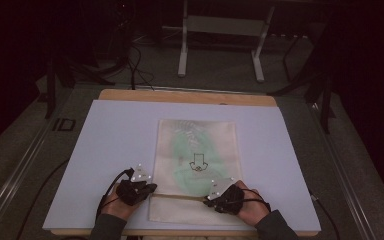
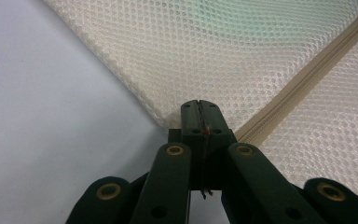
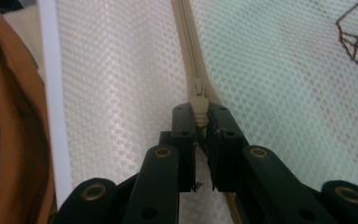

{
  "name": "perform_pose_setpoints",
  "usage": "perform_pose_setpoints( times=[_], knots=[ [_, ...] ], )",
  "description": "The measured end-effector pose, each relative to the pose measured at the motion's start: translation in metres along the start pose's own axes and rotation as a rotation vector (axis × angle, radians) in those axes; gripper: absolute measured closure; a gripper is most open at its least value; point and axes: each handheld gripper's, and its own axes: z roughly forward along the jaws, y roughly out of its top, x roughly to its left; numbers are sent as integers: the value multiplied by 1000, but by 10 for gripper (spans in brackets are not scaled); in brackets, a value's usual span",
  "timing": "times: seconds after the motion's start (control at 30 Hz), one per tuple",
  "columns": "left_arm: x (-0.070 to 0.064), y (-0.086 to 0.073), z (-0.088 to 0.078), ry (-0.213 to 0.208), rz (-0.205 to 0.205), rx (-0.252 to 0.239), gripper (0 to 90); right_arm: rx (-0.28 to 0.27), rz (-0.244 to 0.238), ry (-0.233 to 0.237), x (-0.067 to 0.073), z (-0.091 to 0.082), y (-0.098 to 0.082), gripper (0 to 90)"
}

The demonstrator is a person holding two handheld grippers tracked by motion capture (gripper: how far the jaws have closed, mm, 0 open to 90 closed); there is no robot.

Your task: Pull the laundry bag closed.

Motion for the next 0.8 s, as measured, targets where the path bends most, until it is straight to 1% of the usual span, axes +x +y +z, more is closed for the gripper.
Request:
perform_pose_setpoints(
  times=[0.17, 0.3, 0.43, 0.47, 0.67, 0.8],
  knots=[
    [0, 0, 0, 0, 1, 1, 897, -3, 14, -4, 0, -3, -5, 827],
    [0, 0, 0, -1, 0, 1, 897, -2, 13, -7, -1, -5, -8, 827],
    [0, 0, 0, 0, 0, 1, 897, -3, 26, -7, -1, -7, -12, 827],
    [0, 0, 0, 1, 0, 1, 897, -5, 21, -9, -2, -7, -12, 827],
    [-1, 0, 0, 4, 2, 0, 897, -1, 25, -12, -3, -9, -16, 827],
    [0, 0, 0, 2, 0, 1, 897, 1, 40, -18, -3, -13, -20, 827]
  ],
)
